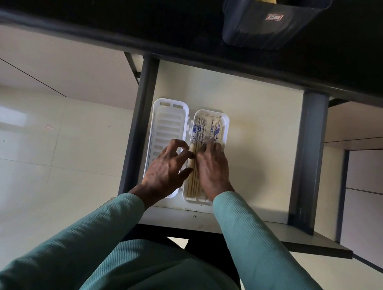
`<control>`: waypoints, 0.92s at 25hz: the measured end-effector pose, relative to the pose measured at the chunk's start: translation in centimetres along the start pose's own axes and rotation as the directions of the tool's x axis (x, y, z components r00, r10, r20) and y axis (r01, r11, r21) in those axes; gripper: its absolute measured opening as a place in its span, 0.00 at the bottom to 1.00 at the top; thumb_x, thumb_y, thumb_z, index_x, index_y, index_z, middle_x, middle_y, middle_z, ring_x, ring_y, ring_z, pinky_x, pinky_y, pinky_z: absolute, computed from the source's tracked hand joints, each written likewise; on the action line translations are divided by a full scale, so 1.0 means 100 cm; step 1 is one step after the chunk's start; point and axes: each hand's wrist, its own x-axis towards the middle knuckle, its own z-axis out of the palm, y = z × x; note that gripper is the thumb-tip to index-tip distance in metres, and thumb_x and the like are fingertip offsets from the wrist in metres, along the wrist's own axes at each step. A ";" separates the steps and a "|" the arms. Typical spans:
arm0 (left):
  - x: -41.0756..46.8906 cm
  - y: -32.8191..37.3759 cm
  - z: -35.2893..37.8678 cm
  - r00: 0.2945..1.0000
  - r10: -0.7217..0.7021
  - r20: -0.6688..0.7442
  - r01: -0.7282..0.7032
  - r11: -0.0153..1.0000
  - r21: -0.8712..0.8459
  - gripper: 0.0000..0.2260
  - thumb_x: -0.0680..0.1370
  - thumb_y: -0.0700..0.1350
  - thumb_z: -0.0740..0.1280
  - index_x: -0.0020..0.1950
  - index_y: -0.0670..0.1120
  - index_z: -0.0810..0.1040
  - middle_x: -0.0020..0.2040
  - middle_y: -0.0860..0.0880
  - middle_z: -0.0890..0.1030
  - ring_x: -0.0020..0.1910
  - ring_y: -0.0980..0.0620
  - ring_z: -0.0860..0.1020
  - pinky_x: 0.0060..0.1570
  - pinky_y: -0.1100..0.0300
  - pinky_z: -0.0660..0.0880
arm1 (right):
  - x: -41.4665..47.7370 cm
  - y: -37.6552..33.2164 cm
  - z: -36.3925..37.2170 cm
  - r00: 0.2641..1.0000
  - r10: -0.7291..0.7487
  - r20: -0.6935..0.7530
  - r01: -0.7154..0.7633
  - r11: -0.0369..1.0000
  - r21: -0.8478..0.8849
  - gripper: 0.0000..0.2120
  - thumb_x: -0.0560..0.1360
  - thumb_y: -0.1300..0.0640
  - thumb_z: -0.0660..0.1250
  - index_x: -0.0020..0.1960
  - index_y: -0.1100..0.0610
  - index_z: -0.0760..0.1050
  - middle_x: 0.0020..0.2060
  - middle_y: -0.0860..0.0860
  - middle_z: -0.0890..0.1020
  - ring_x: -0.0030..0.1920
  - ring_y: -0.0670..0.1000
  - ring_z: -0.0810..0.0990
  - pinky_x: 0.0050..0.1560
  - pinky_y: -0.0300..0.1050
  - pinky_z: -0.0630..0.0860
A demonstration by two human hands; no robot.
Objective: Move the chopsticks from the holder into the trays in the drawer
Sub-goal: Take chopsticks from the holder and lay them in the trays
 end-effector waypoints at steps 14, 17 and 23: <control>-0.002 -0.004 0.002 1.000 0.000 0.001 0.000 1.000 0.003 0.18 0.76 0.49 0.76 0.63 0.49 0.77 0.67 0.44 0.71 0.54 0.44 0.81 0.46 0.50 0.83 | -0.010 0.012 0.013 0.989 -0.150 -0.015 0.151 0.986 0.070 0.25 0.84 0.62 0.61 0.79 0.67 0.64 0.75 0.63 0.68 0.77 0.63 0.67 0.73 0.57 0.74; -0.002 -0.005 0.002 1.000 0.003 -0.005 -0.003 1.000 -0.005 0.18 0.77 0.50 0.75 0.63 0.51 0.75 0.67 0.44 0.71 0.55 0.44 0.81 0.45 0.50 0.83 | -0.015 0.011 0.022 0.982 -0.189 -0.024 0.189 0.982 0.006 0.27 0.86 0.61 0.53 0.83 0.68 0.54 0.82 0.66 0.59 0.83 0.65 0.57 0.84 0.58 0.53; -0.003 -0.005 0.004 1.000 -0.009 0.000 0.009 1.000 0.012 0.17 0.77 0.51 0.74 0.64 0.48 0.77 0.68 0.43 0.71 0.55 0.45 0.81 0.45 0.49 0.84 | -0.025 0.017 0.021 0.965 -0.236 -0.114 0.217 0.963 -0.157 0.26 0.83 0.59 0.57 0.78 0.69 0.64 0.73 0.70 0.72 0.76 0.67 0.70 0.82 0.65 0.53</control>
